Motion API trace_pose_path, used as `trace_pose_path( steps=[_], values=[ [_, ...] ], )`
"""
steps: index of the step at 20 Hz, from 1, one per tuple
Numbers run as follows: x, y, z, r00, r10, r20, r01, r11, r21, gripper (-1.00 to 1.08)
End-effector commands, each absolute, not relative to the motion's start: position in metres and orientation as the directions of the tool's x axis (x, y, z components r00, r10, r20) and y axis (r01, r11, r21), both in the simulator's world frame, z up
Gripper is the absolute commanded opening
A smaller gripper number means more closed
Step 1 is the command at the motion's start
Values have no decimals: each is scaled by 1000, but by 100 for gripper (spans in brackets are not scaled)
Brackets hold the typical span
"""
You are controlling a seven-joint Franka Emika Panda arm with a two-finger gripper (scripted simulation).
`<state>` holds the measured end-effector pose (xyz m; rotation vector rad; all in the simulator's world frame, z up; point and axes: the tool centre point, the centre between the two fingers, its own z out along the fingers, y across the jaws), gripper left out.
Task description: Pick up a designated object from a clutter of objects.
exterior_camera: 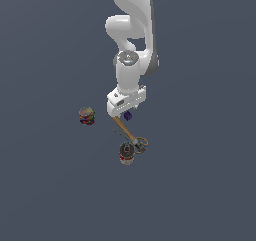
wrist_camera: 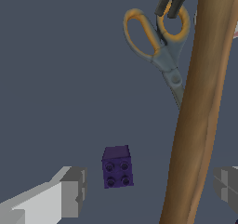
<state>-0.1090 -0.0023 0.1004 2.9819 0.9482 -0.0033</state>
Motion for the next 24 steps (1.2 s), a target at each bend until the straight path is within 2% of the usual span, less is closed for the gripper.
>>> trace_pose_path(
  steps=[1, 9, 24],
  values=[
    [-120, -2, 90, 796, 606, -4, 606, -796, 8, 100],
    [-141, -1, 73, 759, 651, 0, 651, -759, 1, 100],
    [-143, -1, 49, 757, 653, 0, 653, -757, -1, 100]
  ],
)
